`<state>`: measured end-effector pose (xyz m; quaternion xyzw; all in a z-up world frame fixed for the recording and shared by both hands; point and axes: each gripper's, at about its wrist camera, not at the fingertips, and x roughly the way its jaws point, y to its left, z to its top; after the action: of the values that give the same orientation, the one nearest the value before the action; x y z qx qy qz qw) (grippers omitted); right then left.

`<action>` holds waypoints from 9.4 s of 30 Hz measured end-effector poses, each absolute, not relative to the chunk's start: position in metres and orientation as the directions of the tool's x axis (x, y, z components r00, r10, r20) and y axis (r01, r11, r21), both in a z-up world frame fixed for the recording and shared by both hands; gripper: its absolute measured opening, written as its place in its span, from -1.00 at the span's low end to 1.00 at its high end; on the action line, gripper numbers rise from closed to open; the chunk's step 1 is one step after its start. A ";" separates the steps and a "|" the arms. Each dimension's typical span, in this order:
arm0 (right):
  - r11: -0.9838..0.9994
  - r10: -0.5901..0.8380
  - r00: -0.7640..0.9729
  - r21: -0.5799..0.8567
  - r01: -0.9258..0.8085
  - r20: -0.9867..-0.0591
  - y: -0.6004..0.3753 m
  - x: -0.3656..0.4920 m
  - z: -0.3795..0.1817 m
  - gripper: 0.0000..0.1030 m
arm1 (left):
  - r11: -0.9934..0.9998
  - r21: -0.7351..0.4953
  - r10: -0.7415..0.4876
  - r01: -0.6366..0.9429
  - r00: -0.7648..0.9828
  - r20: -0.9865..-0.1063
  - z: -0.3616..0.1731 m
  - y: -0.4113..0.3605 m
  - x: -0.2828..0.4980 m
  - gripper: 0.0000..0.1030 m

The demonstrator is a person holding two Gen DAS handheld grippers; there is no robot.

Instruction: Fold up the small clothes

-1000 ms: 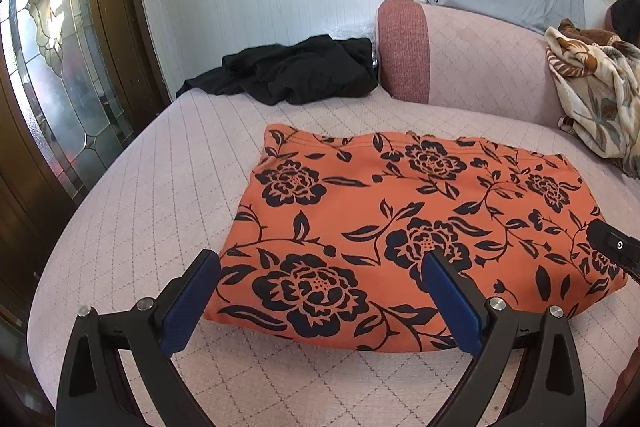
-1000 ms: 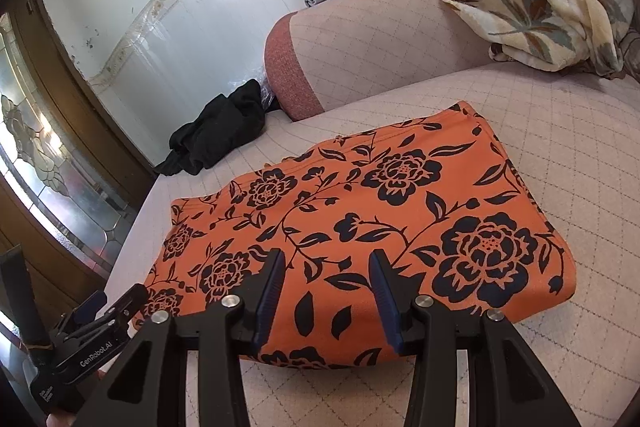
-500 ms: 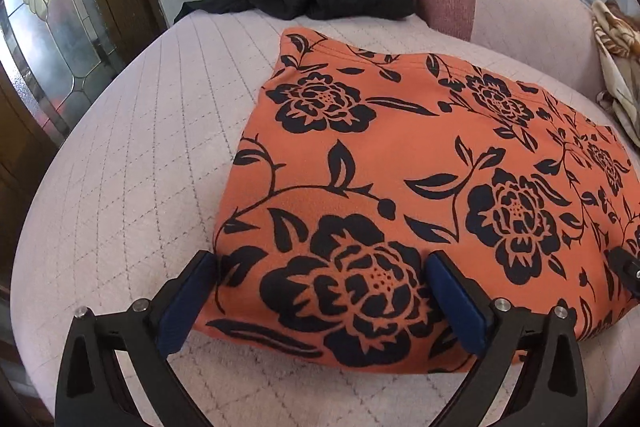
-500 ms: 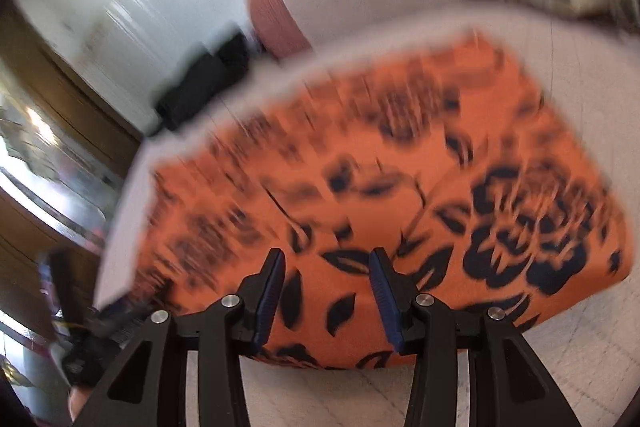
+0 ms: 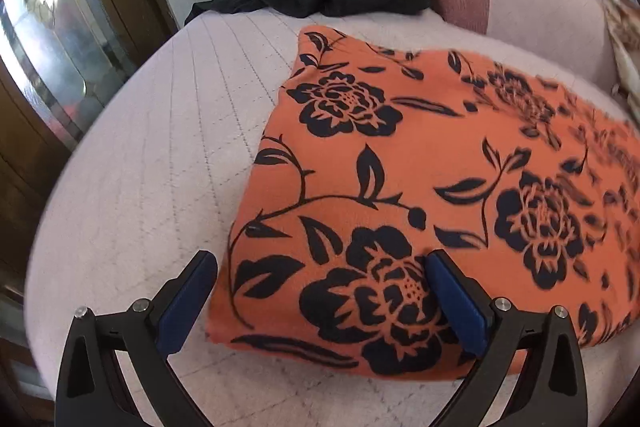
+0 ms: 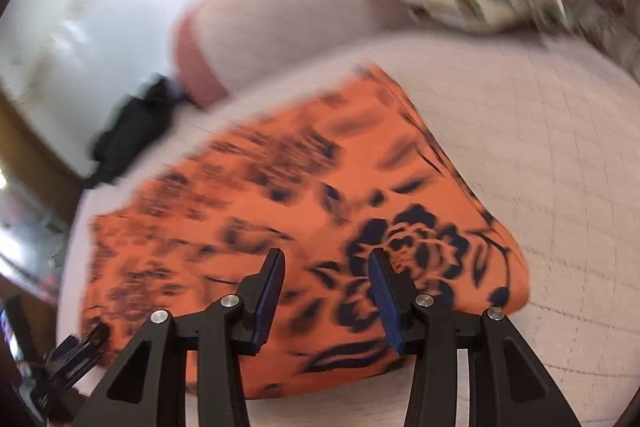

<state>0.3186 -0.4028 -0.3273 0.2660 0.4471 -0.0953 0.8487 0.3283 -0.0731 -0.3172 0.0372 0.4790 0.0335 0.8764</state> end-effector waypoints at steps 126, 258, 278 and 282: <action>0.881 0.434 0.140 0.386 -0.273 -0.890 -0.170 0.423 -0.166 0.39 | 0.920 -0.017 -0.335 0.391 0.764 -0.551 -0.242 -0.127 0.178 -0.60; 0.909 0.267 0.475 0.383 0.164 -0.839 -0.373 0.355 -0.265 0.06 | 0.854 -0.021 -0.331 0.521 0.510 -0.794 -0.276 -0.187 0.219 0.57; 0.862 0.226 0.580 0.438 0.255 -0.782 -0.432 0.201 -0.251 0.15 | 0.881 -0.034 -0.326 0.473 0.553 -0.767 -0.267 -0.187 0.226 0.57; 0.792 0.237 0.670 0.539 0.286 -0.704 -0.457 0.202 -0.245 0.28 | 0.885 -0.040 -0.320 0.464 0.545 -0.774 -0.270 -0.190 0.230 0.57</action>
<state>0.2019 -0.4566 -0.2449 0.3218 0.4061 -0.0142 0.8551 0.2304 -0.1897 -0.2699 0.0851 0.4208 -0.2241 0.8749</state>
